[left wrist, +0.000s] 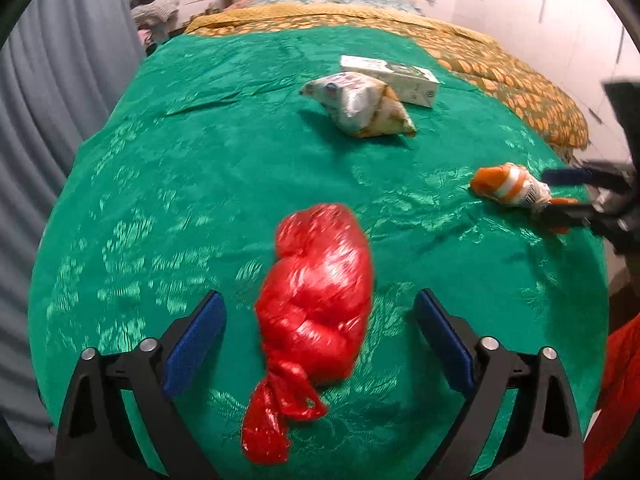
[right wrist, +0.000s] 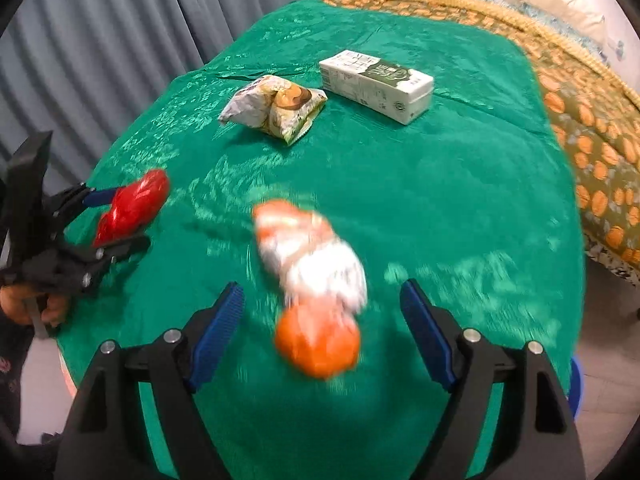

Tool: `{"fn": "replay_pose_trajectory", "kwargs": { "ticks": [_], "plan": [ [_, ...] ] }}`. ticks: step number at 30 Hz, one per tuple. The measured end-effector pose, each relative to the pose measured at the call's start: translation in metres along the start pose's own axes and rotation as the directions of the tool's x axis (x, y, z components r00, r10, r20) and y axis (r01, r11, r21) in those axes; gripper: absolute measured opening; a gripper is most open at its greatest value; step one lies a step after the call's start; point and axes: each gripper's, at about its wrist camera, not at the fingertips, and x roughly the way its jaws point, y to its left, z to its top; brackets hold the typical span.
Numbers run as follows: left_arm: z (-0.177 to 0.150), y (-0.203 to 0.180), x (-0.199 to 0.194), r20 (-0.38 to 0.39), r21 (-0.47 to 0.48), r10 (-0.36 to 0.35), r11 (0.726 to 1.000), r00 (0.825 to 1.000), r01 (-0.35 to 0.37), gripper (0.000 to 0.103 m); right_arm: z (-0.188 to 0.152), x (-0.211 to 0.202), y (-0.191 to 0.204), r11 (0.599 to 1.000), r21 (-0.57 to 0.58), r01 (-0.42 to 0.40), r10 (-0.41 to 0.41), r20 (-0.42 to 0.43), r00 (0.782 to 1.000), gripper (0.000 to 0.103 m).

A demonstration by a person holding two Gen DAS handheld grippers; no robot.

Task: Collect trash
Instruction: 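Grasp the orange-and-white wrapped snack with the right tool while the left tool holds the red bag, then carry red bag and orange snack to the blue wastebasket while opening both tools to drop them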

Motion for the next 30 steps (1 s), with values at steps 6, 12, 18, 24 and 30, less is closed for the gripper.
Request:
{"fn": "replay_pose_trajectory", "kwargs": {
  "ticks": [6,12,18,24,30],
  "plan": [
    [0.003,-0.01,-0.002,-0.016,0.018,0.013,1.0,1.0,-0.013,0.043,0.005,0.002,0.008,0.999,-0.031,0.022,-0.023,-0.035,0.999,0.053],
    [0.006,-0.039,-0.03,0.054,-0.018,-0.046,0.999,0.997,0.047,0.042,-0.021,-0.041,0.009,1.0,-0.01,0.004,-0.003,0.054,0.999,0.053],
    [0.015,-0.11,-0.047,0.082,0.029,-0.123,0.992,0.989,0.12,0.042,-0.055,-0.087,-0.016,0.997,0.067,0.03,-0.038,0.111,0.993,0.053],
    [0.029,-0.19,-0.053,0.093,0.103,-0.212,0.974,0.973,0.202,0.042,-0.093,-0.136,-0.072,0.982,0.17,0.078,-0.104,0.146,0.984,0.053],
    [0.043,-0.285,-0.043,0.052,0.199,-0.307,0.936,0.95,0.291,0.042,-0.139,-0.167,-0.16,0.936,0.296,0.191,-0.243,0.151,0.958,0.053]
  ]
}}
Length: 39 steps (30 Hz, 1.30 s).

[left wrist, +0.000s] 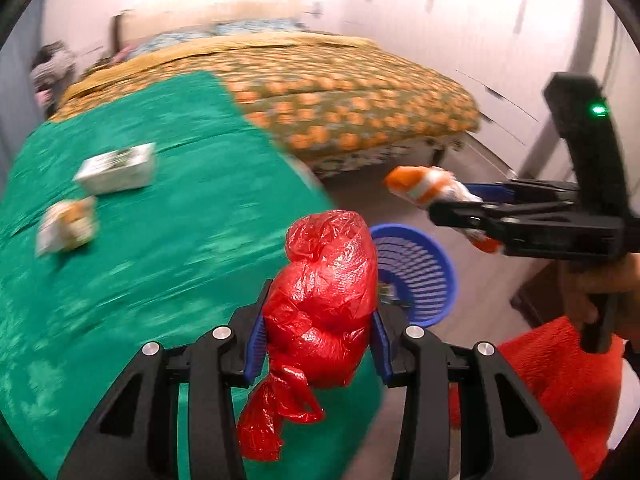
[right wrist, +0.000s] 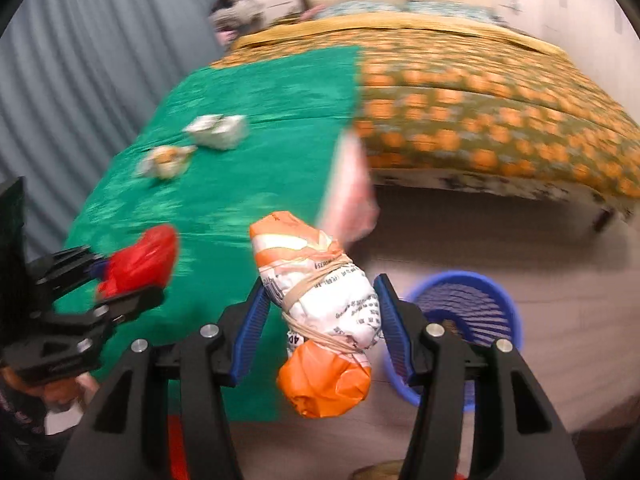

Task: Collect trash
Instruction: 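Carry red bag and orange snack to the blue wastebasket while opening both tools to drop them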

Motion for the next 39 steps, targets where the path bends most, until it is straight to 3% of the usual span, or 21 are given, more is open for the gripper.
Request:
{"fn": "replay_pose_trajectory", "kwargs": {
  "ticks": [6,10,20,21,22,23,25,29,33,36,39],
  "plan": [
    [0.026,-0.081,0.067,-0.066,0.065,-0.073,0.995,0.995,0.077,0.042,-0.02,0.012,-0.093,0.988,0.133,0.083,-0.08,-0.023,0.996,0.053],
    [0.036,-0.116,0.125,-0.123,0.053,-0.089,0.994,0.988,0.096,0.042,-0.033,0.03,-0.143,0.969,0.227,0.103,-0.096,-0.04,0.995,0.053],
    [0.042,-0.14,0.247,-0.226,0.012,-0.082,0.996,0.971,0.087,0.044,-0.055,0.072,-0.217,0.922,0.384,0.04,-0.027,-0.041,0.999,0.055],
    [0.041,-0.141,0.256,-0.232,0.011,-0.085,0.996,0.969,0.09,0.046,-0.055,0.074,-0.222,0.917,0.399,0.027,-0.014,-0.037,0.999,0.056],
    [0.04,-0.141,0.268,-0.242,0.006,-0.08,0.996,0.967,0.084,0.05,-0.055,0.077,-0.226,0.912,0.41,0.018,-0.005,-0.033,0.999,0.069],
    [0.039,-0.139,0.275,-0.249,0.001,-0.078,0.997,0.965,0.081,0.063,-0.055,0.078,-0.228,0.906,0.423,0.006,0.006,-0.027,1.0,0.08],
    [0.037,-0.135,0.286,-0.255,-0.011,-0.073,0.997,0.964,0.073,0.068,-0.055,0.08,-0.235,0.896,0.443,-0.013,0.025,-0.02,0.999,0.08],
    [0.035,-0.13,0.286,-0.258,-0.023,-0.058,0.998,0.964,0.054,0.071,-0.054,0.074,-0.24,0.892,0.451,-0.019,0.026,-0.009,1.0,0.08],
    [0.038,-0.133,0.261,-0.216,-0.014,-0.061,0.998,0.974,0.06,0.075,-0.048,0.058,-0.238,0.9,0.435,0.03,-0.041,0.016,0.999,0.08],
    [0.041,-0.138,0.225,-0.17,-0.009,-0.081,0.997,0.982,0.081,0.08,-0.044,0.045,-0.236,0.898,0.432,0.079,-0.108,0.043,0.993,0.09],
    [0.041,-0.141,0.178,-0.116,-0.004,-0.109,0.994,0.987,0.109,0.084,-0.039,0.031,-0.225,0.907,0.395,0.146,-0.192,0.08,0.978,0.09]
  ]
}}
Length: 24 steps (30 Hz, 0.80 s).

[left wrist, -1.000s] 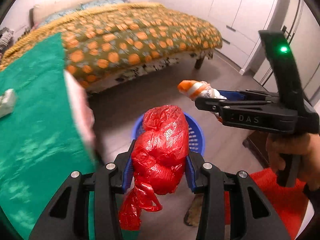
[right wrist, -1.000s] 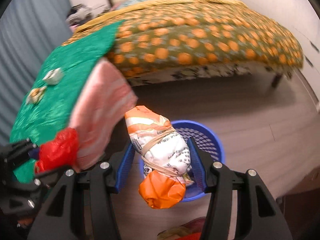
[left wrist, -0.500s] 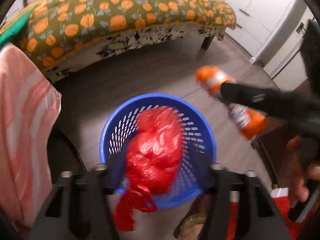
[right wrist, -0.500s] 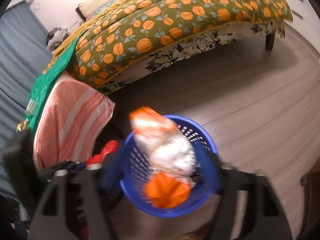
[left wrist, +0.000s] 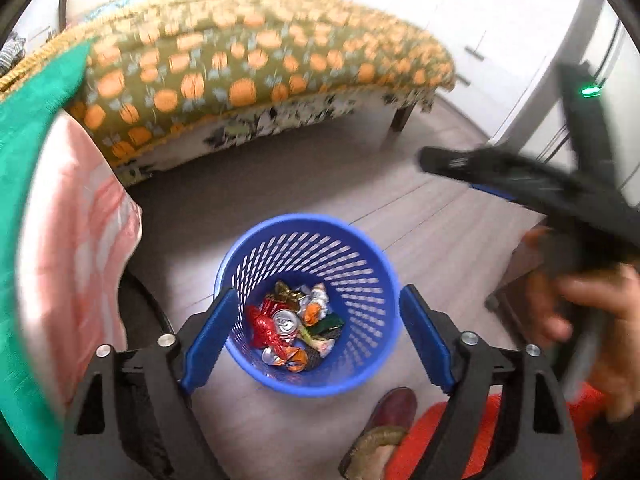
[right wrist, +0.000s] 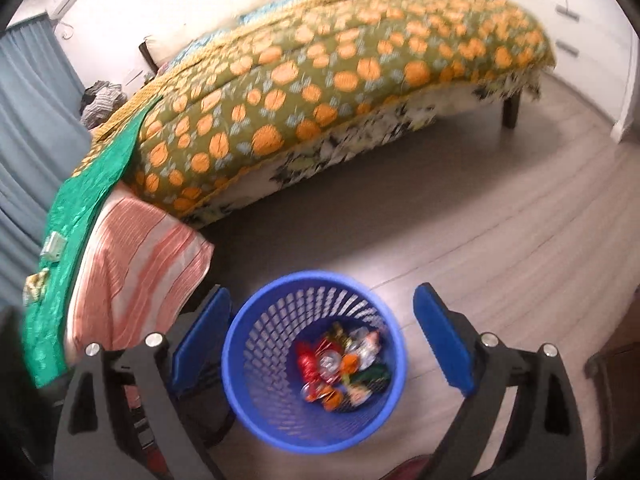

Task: Collect trash
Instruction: 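Carry red bag and orange snack to the blue wastebasket while opening both tools to drop them, then move both tools back over the remaining trash on the bed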

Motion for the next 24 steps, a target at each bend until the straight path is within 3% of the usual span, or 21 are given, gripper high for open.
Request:
{"fn": "replay_pose_trajectory", "kwargs": {
  "ticks": [6,12,16,19,24],
  "plan": [
    [-0.022,0.016,-0.088,0.084,0.037,0.029,0.999,0.996,-0.032,0.089,-0.012,-0.023,0.053,0.984,-0.174,0.038,-0.02,0.106,0.994,0.09],
    [-0.061,0.096,-0.153,0.117,-0.054,0.179,0.983,0.977,-0.174,0.089,-0.039,-0.031,0.135,0.93,-0.368,0.01,0.033,0.11,0.993,0.09],
    [-0.091,0.164,-0.189,0.108,-0.131,0.339,0.937,0.935,-0.325,0.09,-0.061,-0.037,0.201,0.893,-0.442,-0.089,0.129,0.061,0.99,0.09],
    [-0.112,0.22,-0.211,0.076,-0.211,0.443,0.883,0.893,-0.42,0.091,-0.074,-0.036,0.259,0.856,-0.491,-0.165,0.189,0.001,0.982,0.09],
    [-0.132,0.275,-0.224,0.014,-0.269,0.523,0.823,0.852,-0.501,0.091,-0.077,-0.027,0.344,0.796,-0.567,-0.213,0.229,-0.044,0.972,0.09]
  ]
}}
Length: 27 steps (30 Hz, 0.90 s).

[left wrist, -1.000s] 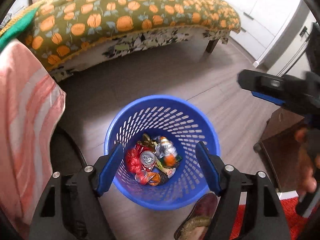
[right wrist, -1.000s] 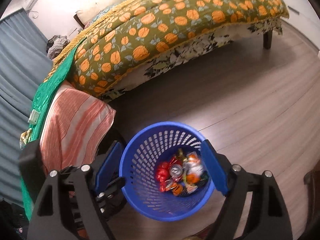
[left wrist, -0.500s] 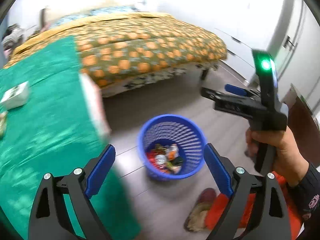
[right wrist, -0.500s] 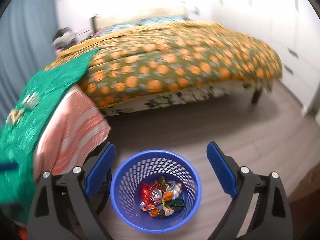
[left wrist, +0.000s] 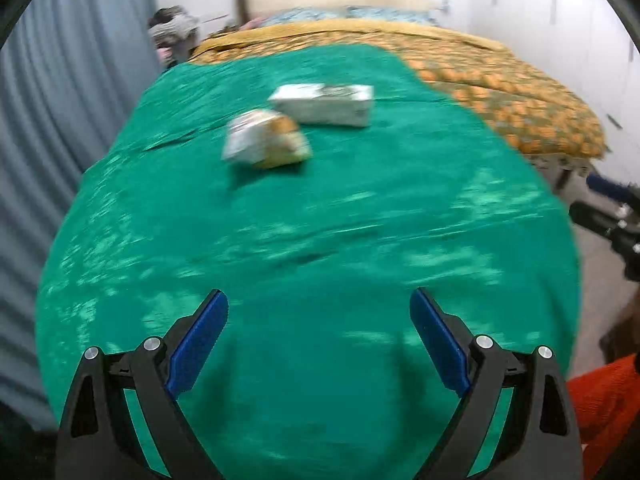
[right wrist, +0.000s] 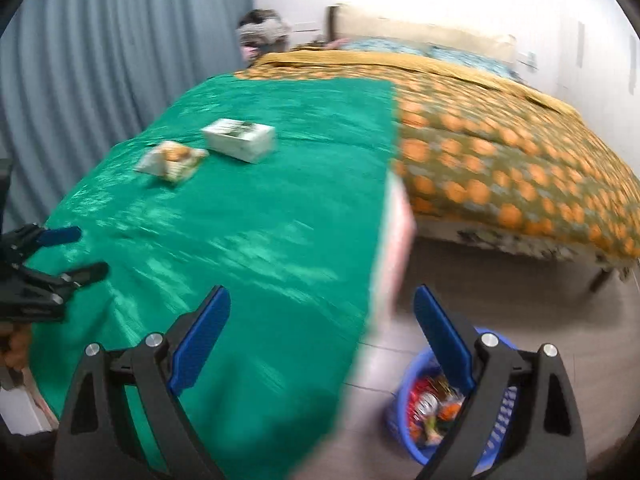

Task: Collect trash
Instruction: 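Move both tools back over the remaining trash on the bed, then grasp the white printed snack bag with the left tool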

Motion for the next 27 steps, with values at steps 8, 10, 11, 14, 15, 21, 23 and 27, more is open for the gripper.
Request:
{"fn": "replay_pose_trajectory", "kwargs": {
  "ticks": [8,10,11,14,15,21,23,27],
  "plan": [
    [0.003,0.027,0.0,0.018,-0.054,0.043,0.998,0.999,-0.042,0.091,0.029,0.072,0.056,0.998,-0.059,-0.032,0.026,-0.094,0.995,0.09],
    [0.005,0.026,-0.001,0.024,-0.044,0.051,0.998,0.998,-0.05,0.091,0.027,0.087,0.06,0.997,-0.074,-0.032,0.023,-0.12,0.993,0.09],
    [0.007,0.025,0.001,0.029,-0.035,0.057,0.998,0.998,-0.056,0.091,0.025,0.093,0.061,0.996,-0.077,-0.035,0.025,-0.134,0.991,0.09],
    [0.01,0.023,0.003,0.038,-0.009,0.07,0.998,0.997,-0.07,0.091,0.022,0.094,0.059,0.996,-0.078,-0.045,0.034,-0.139,0.99,0.09],
    [0.011,0.023,0.004,0.04,-0.003,0.072,0.997,0.997,-0.072,0.091,0.022,0.095,0.06,0.996,-0.077,-0.05,0.038,-0.145,0.989,0.09],
    [0.028,0.027,0.016,0.028,0.002,0.008,1.0,1.0,-0.008,0.091,0.021,0.095,0.06,0.996,-0.066,-0.053,0.043,-0.143,0.989,0.091],
    [0.047,0.041,0.018,0.052,-0.043,-0.059,0.997,0.997,0.061,0.092,0.021,0.096,0.06,0.997,-0.064,-0.053,0.043,-0.143,0.989,0.091],
    [0.091,0.058,0.028,0.113,-0.043,-0.107,0.993,0.988,0.112,0.097,0.021,0.096,0.06,0.996,-0.066,-0.052,0.042,-0.143,0.989,0.091]
  ]
}}
